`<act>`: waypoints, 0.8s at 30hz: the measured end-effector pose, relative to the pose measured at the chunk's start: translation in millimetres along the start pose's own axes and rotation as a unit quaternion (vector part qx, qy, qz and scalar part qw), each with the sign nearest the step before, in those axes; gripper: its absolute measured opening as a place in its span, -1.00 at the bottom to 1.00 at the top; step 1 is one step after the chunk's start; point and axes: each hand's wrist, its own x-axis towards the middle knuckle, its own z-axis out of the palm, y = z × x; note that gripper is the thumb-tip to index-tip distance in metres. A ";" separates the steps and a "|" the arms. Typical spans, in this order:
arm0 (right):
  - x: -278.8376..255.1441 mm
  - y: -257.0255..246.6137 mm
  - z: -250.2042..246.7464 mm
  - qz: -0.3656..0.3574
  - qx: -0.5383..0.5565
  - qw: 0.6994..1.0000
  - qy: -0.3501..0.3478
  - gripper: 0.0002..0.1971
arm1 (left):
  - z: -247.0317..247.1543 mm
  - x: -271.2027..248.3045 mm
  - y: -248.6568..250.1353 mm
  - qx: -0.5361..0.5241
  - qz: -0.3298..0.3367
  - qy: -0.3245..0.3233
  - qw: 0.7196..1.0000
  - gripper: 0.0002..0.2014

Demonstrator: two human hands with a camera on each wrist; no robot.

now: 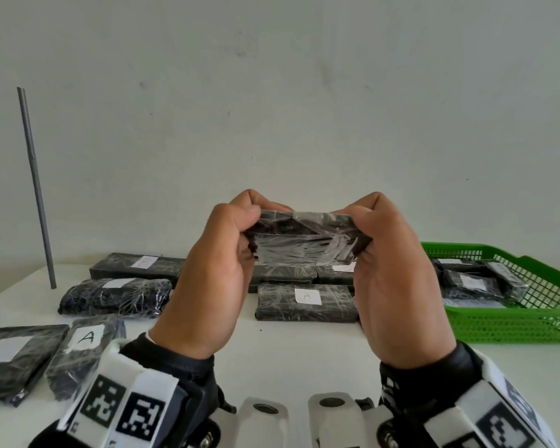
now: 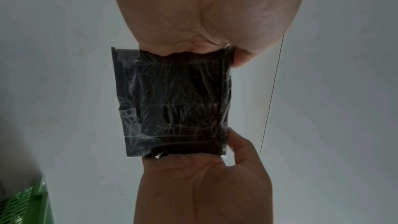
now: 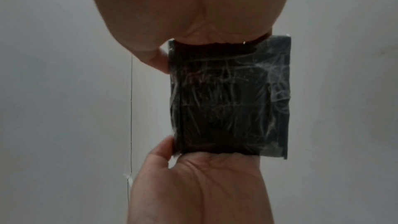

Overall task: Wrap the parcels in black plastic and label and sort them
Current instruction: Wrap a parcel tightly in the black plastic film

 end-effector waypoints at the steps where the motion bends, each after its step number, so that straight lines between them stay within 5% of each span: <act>1: 0.2 0.5 -0.8 -0.001 -0.004 1.000 -0.004 -0.60 | -1.0 0.0 -0.1 0.002 -0.006 0.002 1.000 -0.65; 6: 3.2 2.5 -5.1 0.028 -0.035 0.999 -0.021 -0.76 | -3.6 2.8 0.8 0.035 -0.024 0.038 0.998 -0.77; 11: 2.0 8.8 -13.5 0.099 -0.155 0.981 -0.061 -0.37 | -3.4 3.8 3.4 0.126 0.021 0.077 0.989 -0.71; 15: 1.3 -0.5 -13.2 0.140 -0.238 0.957 -0.086 -0.39 | 3.5 -2.9 7.9 0.222 0.099 0.062 0.968 -0.56; 24: -1.8 -8.6 -7.8 0.066 -0.217 0.972 -0.061 -0.39 | 1.6 -1.2 6.9 0.232 0.094 0.046 0.967 -0.73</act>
